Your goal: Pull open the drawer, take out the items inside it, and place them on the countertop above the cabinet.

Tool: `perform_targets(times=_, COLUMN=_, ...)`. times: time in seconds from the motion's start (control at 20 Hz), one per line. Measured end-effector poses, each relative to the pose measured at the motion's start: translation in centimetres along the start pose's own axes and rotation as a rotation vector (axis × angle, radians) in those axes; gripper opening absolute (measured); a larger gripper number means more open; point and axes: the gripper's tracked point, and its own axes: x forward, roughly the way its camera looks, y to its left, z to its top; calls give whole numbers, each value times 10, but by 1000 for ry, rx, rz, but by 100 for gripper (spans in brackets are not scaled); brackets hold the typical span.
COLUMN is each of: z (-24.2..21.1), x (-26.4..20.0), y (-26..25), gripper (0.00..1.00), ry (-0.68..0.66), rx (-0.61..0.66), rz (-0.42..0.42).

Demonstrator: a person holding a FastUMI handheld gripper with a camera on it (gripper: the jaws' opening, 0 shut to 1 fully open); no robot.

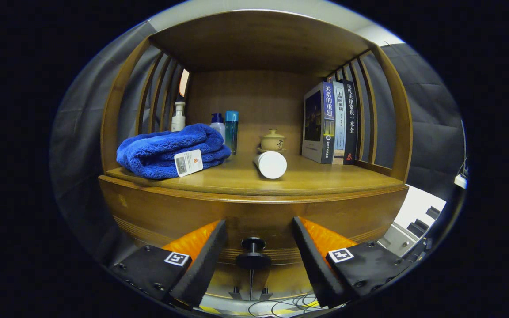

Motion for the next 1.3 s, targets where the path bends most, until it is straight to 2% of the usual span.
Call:
perform_targets(times=0.45, z=3, x=-7, y=4, gripper=98, ry=6, rx=26, rz=13)
perform_targets(times=0.65, z=39, x=-43, y=5, gripper=98, ry=-61, rx=22, rz=25)
perform_targets(times=0.85, z=93, x=-88, y=10, gripper=97, ry=-140, rx=95, rz=103)
perform_targets(times=1.05, z=144, x=-129, y=-5, gripper=97, ry=-206, rx=84, rz=104)
perform_targets(times=1.3, z=167, x=-161, y=-15, gripper=97, ry=-213, rx=7, rz=82)
